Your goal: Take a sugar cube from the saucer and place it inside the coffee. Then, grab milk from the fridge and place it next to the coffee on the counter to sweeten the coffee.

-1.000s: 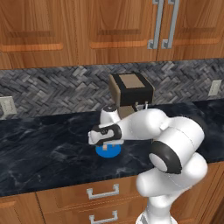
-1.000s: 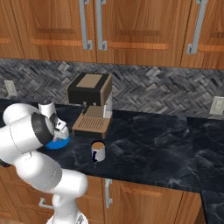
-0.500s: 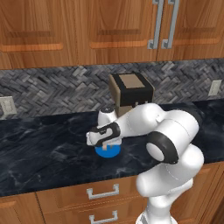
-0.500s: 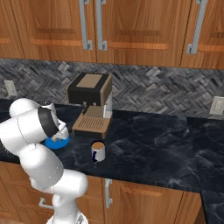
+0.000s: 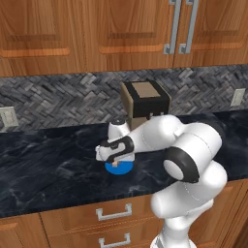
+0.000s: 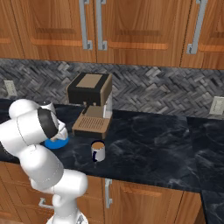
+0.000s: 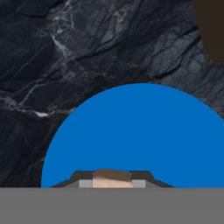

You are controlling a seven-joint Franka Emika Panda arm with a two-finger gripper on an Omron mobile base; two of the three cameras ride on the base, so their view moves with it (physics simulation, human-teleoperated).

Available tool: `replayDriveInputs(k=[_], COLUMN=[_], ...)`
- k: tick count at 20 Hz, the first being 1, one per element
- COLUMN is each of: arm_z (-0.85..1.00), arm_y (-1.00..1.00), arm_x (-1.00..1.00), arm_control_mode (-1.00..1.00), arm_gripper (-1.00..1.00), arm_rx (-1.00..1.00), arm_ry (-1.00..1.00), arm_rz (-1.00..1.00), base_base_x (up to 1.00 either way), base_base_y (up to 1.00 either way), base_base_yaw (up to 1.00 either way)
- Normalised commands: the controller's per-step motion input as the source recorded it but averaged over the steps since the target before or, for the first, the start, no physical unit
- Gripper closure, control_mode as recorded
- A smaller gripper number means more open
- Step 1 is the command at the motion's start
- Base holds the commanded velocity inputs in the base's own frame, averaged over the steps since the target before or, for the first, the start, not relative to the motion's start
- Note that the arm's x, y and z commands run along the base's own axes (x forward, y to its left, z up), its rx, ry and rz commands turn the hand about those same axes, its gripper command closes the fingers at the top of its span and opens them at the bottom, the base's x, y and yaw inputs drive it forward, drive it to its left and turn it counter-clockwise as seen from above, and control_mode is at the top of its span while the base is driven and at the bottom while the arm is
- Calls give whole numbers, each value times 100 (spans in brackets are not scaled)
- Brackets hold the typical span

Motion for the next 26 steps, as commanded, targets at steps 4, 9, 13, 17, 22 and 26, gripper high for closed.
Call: replayDriveInputs(k=[4, 9, 13, 17, 22, 26], arm_z=[13, 71, 67, 44, 40, 23], arm_y=[-4, -17, -37, -58, -74, -55], arm_x=[-17, -21, -34, -46, -30, -10], arm_control_mode=[-100, -100, -100, -100, -100, -100], arm_gripper=[100, 100, 100, 100, 100, 100], arm_rx=[0, 0, 0, 0, 0, -5], arm_ry=[-3, -13, -12, -6, -2, 7], arm_rz=[-8, -1, 0, 0, 0, 0], base_base_x=[0, 0, 0, 0, 0, 0], base_base_y=[0, 0, 0, 0, 0, 0], base_base_yaw=[0, 0, 0, 0, 0, 0])
